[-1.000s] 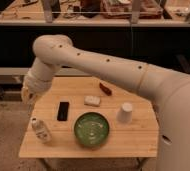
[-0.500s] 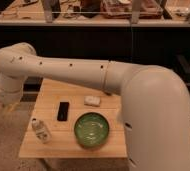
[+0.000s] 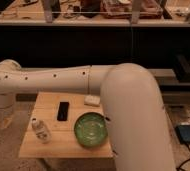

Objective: Knock the bottle over

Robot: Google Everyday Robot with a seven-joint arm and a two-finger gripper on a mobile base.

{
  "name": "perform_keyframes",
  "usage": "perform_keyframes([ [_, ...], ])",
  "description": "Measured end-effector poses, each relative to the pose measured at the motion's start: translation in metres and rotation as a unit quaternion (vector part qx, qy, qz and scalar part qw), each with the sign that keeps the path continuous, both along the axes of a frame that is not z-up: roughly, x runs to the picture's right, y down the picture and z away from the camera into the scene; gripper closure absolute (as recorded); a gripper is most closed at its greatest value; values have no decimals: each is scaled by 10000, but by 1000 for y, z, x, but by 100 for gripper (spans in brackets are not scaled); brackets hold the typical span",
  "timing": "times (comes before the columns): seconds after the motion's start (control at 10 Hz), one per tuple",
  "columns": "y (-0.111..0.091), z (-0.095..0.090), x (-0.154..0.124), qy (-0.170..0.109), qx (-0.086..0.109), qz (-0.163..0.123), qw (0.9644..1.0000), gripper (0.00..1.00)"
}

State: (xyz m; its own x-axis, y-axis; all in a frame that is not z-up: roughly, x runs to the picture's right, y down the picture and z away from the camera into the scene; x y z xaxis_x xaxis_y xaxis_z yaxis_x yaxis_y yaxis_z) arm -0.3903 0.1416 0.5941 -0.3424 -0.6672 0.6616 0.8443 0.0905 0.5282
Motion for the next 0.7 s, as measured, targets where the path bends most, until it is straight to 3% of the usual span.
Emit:
perform_keyframes([
  [0.1, 6, 1, -1, -102, -184, -155, 9997, 75],
  [0.2, 15, 2, 0, -305, -478, -502, 9971, 75],
  [0.5, 30, 22, 7, -601, -1168, -1202, 9840, 75],
  [0.7, 28, 42, 6, -577, -1408, -1367, 9789, 75],
])
